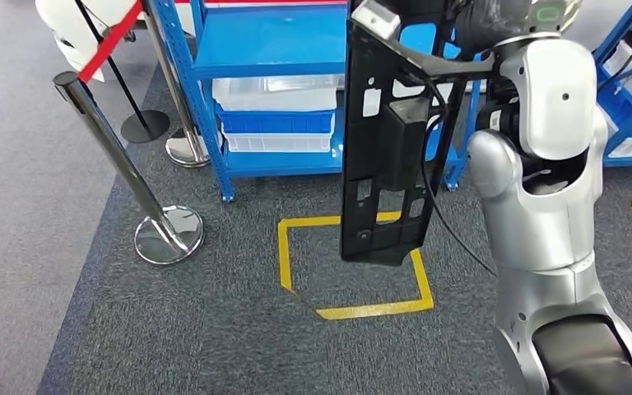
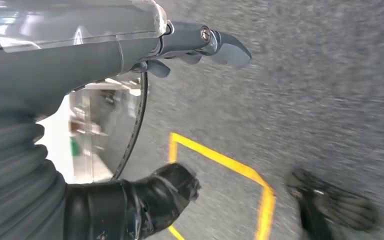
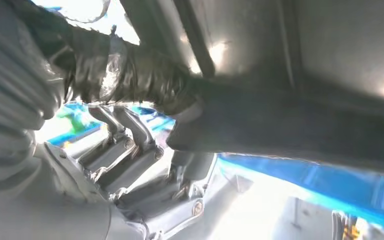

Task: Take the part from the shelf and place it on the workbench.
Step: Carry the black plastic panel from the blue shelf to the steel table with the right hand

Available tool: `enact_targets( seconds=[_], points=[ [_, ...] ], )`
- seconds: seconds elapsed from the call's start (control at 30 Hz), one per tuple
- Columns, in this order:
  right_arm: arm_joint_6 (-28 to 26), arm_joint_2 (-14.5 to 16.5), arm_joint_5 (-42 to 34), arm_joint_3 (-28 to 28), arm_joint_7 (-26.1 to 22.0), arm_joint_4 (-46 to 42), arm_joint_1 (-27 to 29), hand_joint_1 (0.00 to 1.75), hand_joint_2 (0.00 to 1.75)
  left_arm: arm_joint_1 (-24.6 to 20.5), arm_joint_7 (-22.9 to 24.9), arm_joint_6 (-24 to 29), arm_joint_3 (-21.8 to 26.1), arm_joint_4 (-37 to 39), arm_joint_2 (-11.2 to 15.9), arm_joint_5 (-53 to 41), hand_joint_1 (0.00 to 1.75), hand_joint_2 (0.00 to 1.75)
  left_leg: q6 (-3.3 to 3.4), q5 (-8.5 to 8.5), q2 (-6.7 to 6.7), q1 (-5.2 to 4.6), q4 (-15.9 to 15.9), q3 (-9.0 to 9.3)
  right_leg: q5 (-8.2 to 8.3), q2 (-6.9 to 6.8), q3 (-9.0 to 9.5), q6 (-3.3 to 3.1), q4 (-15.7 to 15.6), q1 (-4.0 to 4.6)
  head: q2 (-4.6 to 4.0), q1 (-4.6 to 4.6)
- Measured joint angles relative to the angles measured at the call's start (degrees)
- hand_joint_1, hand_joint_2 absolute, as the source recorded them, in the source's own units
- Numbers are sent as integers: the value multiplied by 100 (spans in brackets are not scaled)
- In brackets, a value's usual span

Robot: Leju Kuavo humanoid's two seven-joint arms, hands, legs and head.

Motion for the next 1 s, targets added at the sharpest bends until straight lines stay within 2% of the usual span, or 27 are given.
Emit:
enact_targets(
  seconds=[0.03,0.07,0.1,0.13,0.17,0.2,0.23,0.27,0.3,0.33,0.37,0.4,0.43,0.47,0.53,0.57,0.6,0.67,0.7,0.73,0.77,0.8,0.83,0.87,0.93,0.97,1.0],
  points=[
    [10,10,-1,0,0,21,-4,175,175,13,22,-13,-3,-28,-1,38,0,175,44,73,14,3,-13,-47,-7,15,-24,29,-4,-8,0,2],
    [23,15,-1,0,3,40,-7,175,175,23,38,-25,-4,-58,-2,71,0,175,104,148,32,10,-31,-97,-127,31,-68,49,67,-13,0,3],
    [40,18,-1,0,6,56,-10,175,175,32,54,-35,-5,-83,-3,96,0,175,159,228,53,18,-47,-166,-361,49,-136,59,250,-16,-1,5],
    [56,21,-1,2,8,68,-13,175,175,40,63,-44,-5,-105,-4,114,0,175,203,304,70,14,-45,-242,-691,62,-220,61,554,-25,-1,5],
    [69,26,-1,4,10,80,-15,175,175,49,71,-53,-5,-128,-4,127,0,175,234,377,77,6,-40,-338,-997,66,-300,65,930,-26,-1,7],
    [79,32,-1,7,12,92,-14,175,175,61,79,-62,-5,-151,-4,138,0,175,243,452,82,-4,-29,-443,-1197,70,-353,71,1311,-25,-1,6],
    [85,37,-1,10,14,107,-13,175,175,73,88,-73,-5,-173,-4,153,0,175,244,525,85,-11,-12,-552,-1252,71,-356,73,1602,-25,-1,5],
    [88,41,-1,15,15,122,-13,175,175,83,96,-81,-5,-191,-4,166,0,175,241,594,86,-18,12,-667,-1162,71,-290,70,1742,-25,-1,5],
    [90,48,-1,20,15,135,-15,175,175,90,104,-91,-5,-202,-4,179,0,175,235,660,86,-24,41,-783,-999,70,-135,55,1705,-22,-1,5],
    [91,61,-1,27,15,144,-22,175,175,95,111,-99,-6,-210,-4,188,0,175,226,722,85,-28,66,-884,-865,70,107,28,1489,-14,-1,6],
    [91,83,-1,35,14,149,-42,175,175,98,115,-107,-10,-221,-8,192,0,175,208,781,82,-39,89,-970,-843,67,454,-12,1111,10,0,6],
    [90,109,0,40,13,151,-72,175,175,105,119,-113,-17,-237,-12,197,0,175,185,839,82,-50,108,-1034,-936,62,804,-54,656,31,0,5],
    [88,136,1,44,12,153,-106,175,175,116,123,-116,-24,-255,-16,202,0,175,156,902,84,-55,112,-1079,-1062,62,1062,-86,283,57,1,4],
    [88,156,1,46,9,155,-134,175,175,125,128,-122,-30,-273,-19,207,0,175,123,968,89,-54,106,-1110,-1162,63,1219,-111,22,81,1,3],
    [93,176,2,49,2,175,-138,175,175,147,143,-134,-32,-290,-13,212,0,175,54,1057,89,-42,85,-1152,-1124,56,1175,-148,-111,79,0,3],
    [97,185,2,50,1,191,-130,175,175,153,147,-139,-33,-294,-8,215,0,175,19,984,81,-35,125,-1192,-1055,44,1120,-186,-126,66,-1,3],
    [99,193,2,51,0,207,-122,175,175,159,150,-141,-33,-300,-4,218,0,175,-16,793,71,-31,265,-1255,-982,30,1052,-230,-141,48,-1,2],
    [100,212,2,52,0,224,-122,175,175,165,149,-141,-34,-311,0,223,0,175,-78,211,61,-15,847,-1439,-848,21,901,-293,-136,34,-1,0],
    [100,220,2,52,-1,229,-121,175,175,167,149,-141,-34,-315,1,222,0,175,-107,-32,62,-10,1257,-1529,-776,21,812,-302,-124,34,-1,0],
    [100,227,2,52,-1,236,-118,175,175,167,149,-141,-34,-317,1,222,0,175,-132,-140,62,-3,1607,-1580,-705,22,719,-297,-110,33,-1,0],
    [101,231,2,52,-1,244,-115,175,175,167,149,-141,-34,-321,2,222,0,175,-152,-112,62,5,1826,-1571,-637,22,626,-286,-92,31,-1,0],
    [101,234,2,52,-2,252,-111,175,175,167,149,-141,-34,-327,2,222,0,175,-167,18,62,16,1874,-1466,-568,23,522,-269,-67,26,-1,-1],
    [100,234,2,52,-2,258,-109,175,175,166,149,-144,-34,-335,2,222,0,175,-173,190,62,26,1682,-1256,-514,22,427,-247,-37,19,-1,-1],
    [99,237,1,52,-2,261,-110,175,175,165,149,-149,-34,-342,2,218,0,175,-171,293,58,36,1332,-962,-469,21,346,-220,-2,12,-1,-2],
    [94,243,1,52,-7,261,-116,175,175,166,149,-163,-33,-351,2,208,0,175,-130,223,45,25,501,-372,-391,17,224,-155,70,14,-1,-2],
    [93,248,-1,52,-13,263,-119,175,175,168,149,-171,-33,-355,2,203,0,175,-96,143,37,13,246,-222,-347,11,192,-118,86,16,-1,-1],
    [93,250,-3,53,-19,267,-120,175,175,171,149,-178,-33,-361,2,200,0,175,-54,107,31,-4,117,-175,-297,5,171,-81,86,21,-1,1]
  ],
)
